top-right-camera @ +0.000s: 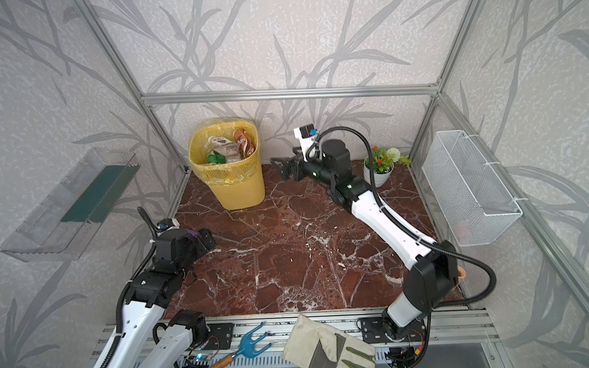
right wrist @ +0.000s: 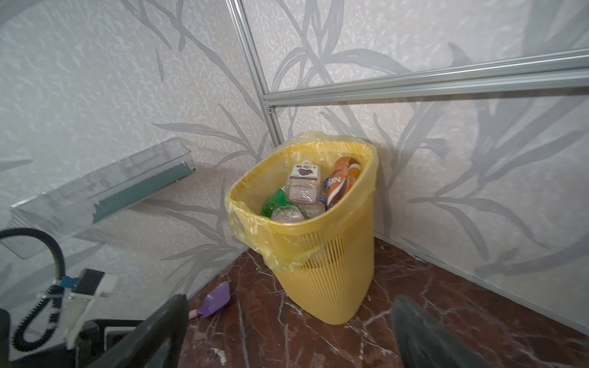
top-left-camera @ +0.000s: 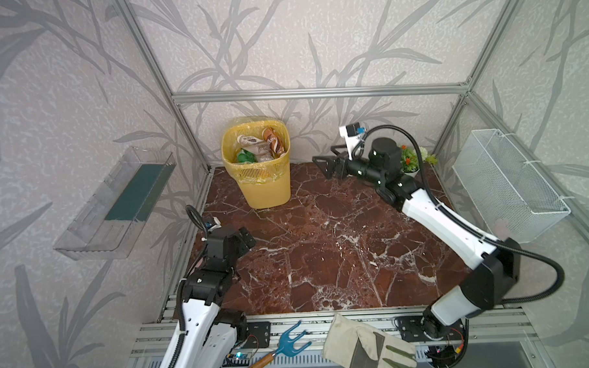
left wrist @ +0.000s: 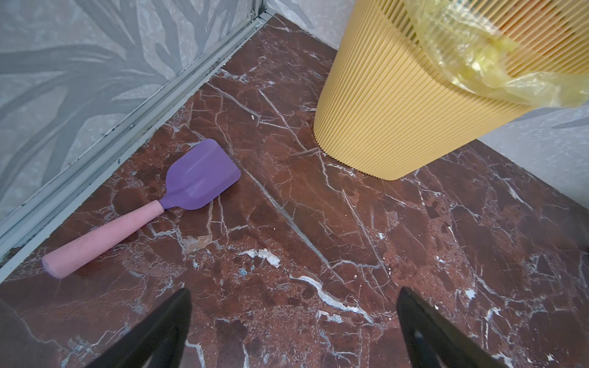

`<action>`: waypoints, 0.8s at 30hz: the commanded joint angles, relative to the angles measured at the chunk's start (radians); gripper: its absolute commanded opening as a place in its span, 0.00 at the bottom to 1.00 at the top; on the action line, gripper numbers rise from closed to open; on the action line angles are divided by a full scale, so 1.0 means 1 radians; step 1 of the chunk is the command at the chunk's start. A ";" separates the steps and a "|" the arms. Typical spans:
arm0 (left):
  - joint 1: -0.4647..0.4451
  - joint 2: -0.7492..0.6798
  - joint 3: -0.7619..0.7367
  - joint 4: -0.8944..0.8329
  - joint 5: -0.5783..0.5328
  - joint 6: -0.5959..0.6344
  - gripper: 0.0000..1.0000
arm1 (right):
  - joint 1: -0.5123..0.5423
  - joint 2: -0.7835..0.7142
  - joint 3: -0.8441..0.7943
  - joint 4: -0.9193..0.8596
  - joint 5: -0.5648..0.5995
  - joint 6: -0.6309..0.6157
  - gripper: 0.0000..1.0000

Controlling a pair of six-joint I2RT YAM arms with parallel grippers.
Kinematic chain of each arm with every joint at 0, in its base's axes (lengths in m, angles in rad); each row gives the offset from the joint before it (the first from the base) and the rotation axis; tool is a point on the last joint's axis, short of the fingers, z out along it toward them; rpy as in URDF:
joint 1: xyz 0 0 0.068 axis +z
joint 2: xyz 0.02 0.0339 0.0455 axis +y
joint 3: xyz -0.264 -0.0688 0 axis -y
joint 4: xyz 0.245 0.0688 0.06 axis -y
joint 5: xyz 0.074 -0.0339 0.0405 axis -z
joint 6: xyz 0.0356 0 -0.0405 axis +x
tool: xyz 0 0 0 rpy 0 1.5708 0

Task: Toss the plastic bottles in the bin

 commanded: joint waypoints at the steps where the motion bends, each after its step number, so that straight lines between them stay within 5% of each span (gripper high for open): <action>1: 0.005 0.011 0.008 0.033 -0.085 -0.005 0.99 | -0.031 -0.152 -0.220 0.130 0.162 -0.209 0.99; 7: 0.004 0.048 -0.005 0.109 -0.194 0.071 0.99 | -0.237 -0.388 -0.675 0.208 0.326 -0.220 0.99; 12: 0.006 0.091 -0.007 0.174 -0.271 0.126 0.99 | -0.410 -0.442 -1.001 0.406 0.427 -0.252 0.99; 18: 0.005 0.166 0.035 0.191 -0.295 0.160 0.99 | -0.457 -0.364 -1.145 0.583 0.439 -0.220 0.99; 24: 0.005 0.253 0.045 0.216 -0.353 0.211 0.99 | -0.458 -0.177 -1.095 0.728 0.385 -0.244 0.99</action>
